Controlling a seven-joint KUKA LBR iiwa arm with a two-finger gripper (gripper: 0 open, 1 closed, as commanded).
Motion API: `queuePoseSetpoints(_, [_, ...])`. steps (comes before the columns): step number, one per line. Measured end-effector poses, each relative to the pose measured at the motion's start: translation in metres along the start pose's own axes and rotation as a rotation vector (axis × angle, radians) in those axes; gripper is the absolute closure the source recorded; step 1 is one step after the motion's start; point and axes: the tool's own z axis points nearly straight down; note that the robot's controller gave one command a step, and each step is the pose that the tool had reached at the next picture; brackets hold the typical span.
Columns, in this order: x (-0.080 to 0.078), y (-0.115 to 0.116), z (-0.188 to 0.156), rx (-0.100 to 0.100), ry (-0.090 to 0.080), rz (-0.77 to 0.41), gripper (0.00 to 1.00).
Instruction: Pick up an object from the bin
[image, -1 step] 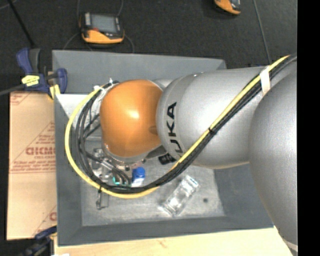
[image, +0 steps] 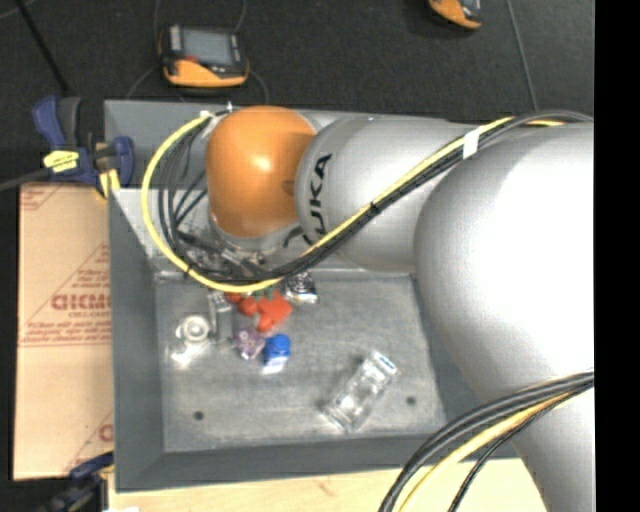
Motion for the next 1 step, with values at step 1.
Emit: queuePoseSetpoints(1, [0.0532,-0.0734,0.0589,0.000,0.005,-0.384,0.00])
